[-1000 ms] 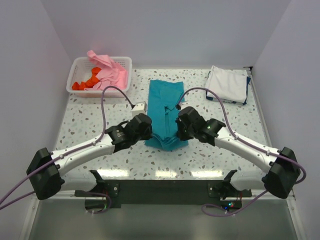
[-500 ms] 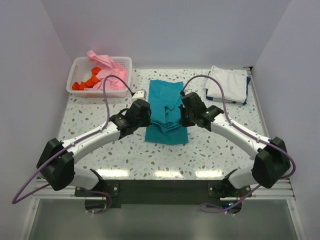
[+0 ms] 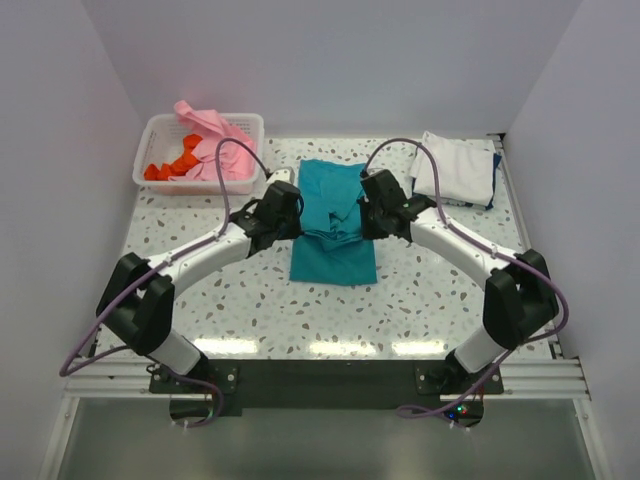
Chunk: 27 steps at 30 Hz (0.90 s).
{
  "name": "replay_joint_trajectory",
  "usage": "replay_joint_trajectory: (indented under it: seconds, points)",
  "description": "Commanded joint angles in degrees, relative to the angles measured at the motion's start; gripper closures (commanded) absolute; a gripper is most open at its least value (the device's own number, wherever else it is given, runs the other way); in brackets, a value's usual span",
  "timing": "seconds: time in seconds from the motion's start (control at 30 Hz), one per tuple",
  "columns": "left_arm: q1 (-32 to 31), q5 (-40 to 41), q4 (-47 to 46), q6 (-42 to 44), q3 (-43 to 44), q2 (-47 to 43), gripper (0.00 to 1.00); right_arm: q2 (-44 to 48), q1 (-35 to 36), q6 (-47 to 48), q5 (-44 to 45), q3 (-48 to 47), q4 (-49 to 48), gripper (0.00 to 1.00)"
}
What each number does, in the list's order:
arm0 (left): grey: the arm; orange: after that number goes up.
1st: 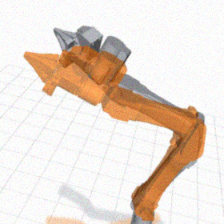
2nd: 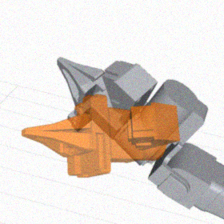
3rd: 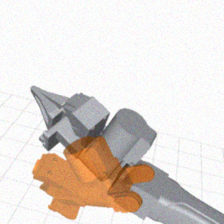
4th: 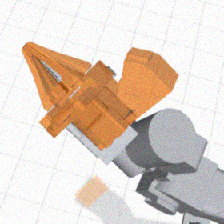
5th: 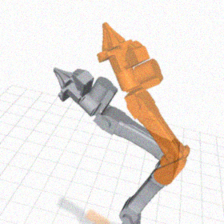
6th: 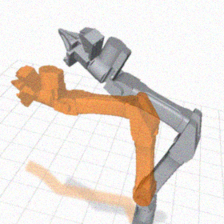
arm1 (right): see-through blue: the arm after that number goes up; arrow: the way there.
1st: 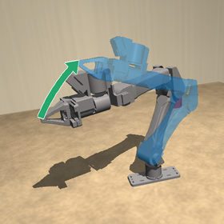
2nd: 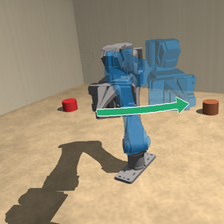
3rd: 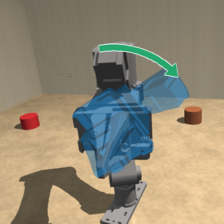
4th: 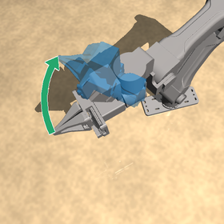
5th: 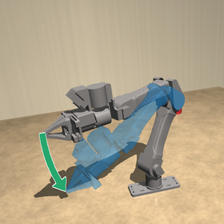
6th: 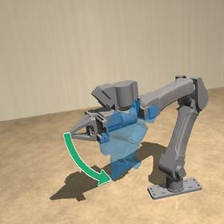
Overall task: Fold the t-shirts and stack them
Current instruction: Fold the tshirt
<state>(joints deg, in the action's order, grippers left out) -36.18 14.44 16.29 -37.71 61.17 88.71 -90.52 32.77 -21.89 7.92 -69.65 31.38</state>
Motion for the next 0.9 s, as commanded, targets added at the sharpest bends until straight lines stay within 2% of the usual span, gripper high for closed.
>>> replay_joint_trajectory:
  seconds: [0.0,0.5,0.63,0.8,0.83,0.87]
  points:
    - [1.7,-2.3,-3.4,2.2,3.3,2.0,1.00,-1.9,-1.1,1.2,-0.1,-3.2,-1.5,1.00]
    - [4.6,-5.7,-3.8,3.2,6.9,10.8,1.00,-11.3,-3.6,1.8,-1.9,-6.8,-3.8,1.00]
    - [5.2,-6.7,-3.9,3.2,7.5,12.6,0.97,-13.6,-4.2,1.9,-2.6,-7.4,-4.3,1.00]
    - [5.9,-7.4,-4.1,3.3,8.1,14.3,0.87,-16.0,-5.1,1.9,-4.1,-9.0,-4.7,0.99]
    - [5.9,-7.8,-4.0,3.3,8.4,14.5,0.84,-16.2,-5.2,1.9,-4.1,-9.2,-4.6,0.97]
    - [6.0,-8.2,-3.6,3.3,8.8,14.7,0.73,-16.6,-5.3,1.9,-4.3,-9.6,-4.6,0.94]
